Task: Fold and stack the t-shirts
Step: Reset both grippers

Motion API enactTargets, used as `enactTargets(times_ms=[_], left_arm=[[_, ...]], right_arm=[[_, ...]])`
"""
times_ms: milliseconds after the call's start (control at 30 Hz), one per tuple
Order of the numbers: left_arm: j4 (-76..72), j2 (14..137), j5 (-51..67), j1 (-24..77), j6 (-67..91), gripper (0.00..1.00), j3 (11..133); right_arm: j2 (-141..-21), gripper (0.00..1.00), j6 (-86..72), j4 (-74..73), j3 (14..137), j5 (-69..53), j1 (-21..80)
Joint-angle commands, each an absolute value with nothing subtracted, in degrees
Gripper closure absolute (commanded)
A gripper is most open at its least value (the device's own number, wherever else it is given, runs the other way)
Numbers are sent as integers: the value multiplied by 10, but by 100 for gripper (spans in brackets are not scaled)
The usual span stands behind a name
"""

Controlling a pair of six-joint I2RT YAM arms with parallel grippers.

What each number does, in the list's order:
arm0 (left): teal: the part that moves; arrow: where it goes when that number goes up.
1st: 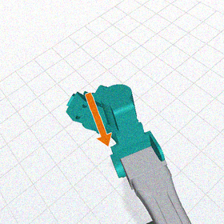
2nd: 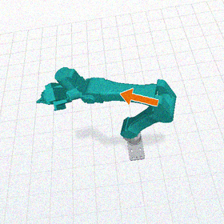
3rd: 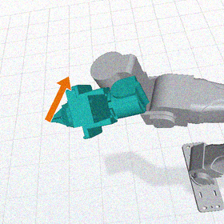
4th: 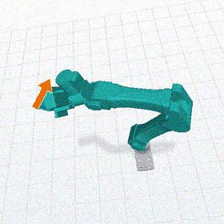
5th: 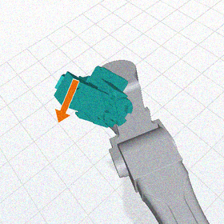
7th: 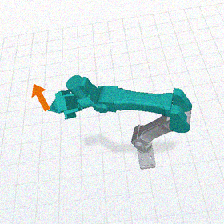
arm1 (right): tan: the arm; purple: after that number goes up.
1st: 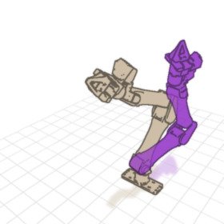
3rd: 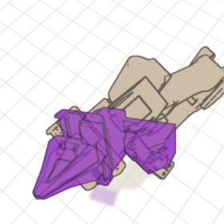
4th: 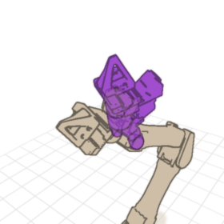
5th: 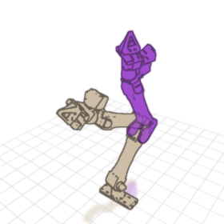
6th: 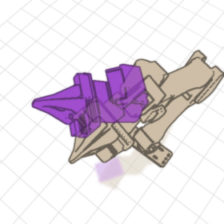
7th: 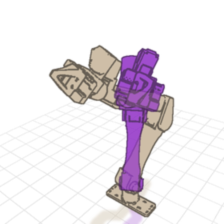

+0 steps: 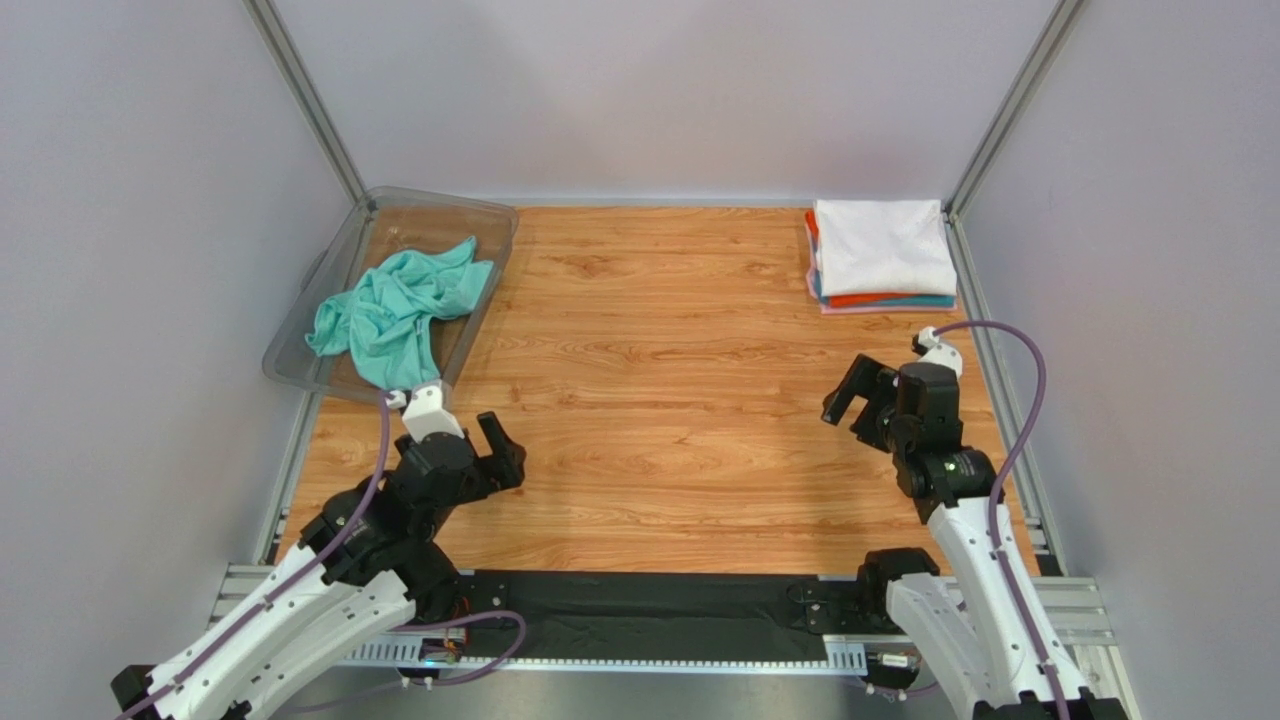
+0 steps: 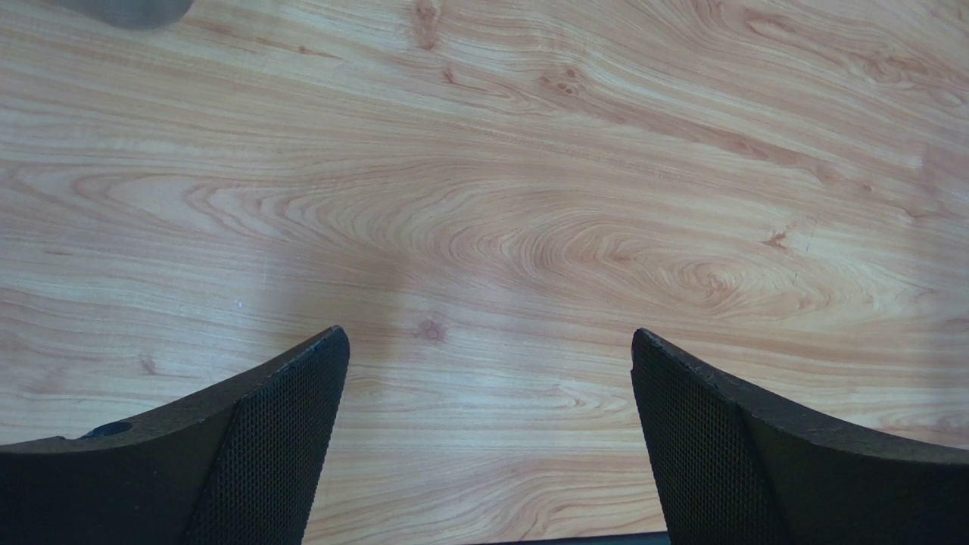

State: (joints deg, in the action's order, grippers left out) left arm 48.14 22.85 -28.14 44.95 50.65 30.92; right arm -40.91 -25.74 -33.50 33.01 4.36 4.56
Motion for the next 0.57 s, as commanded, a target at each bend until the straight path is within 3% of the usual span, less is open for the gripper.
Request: enactTargets(times_ms=[0,533], left_arm=[[482,223,-308,448,515,0,309],[468,191,-301,448,531,0,295]], right_arm=[[-383,0,-266,-284,322,51,47],[-359,0,-274,-281,316,69,47]])
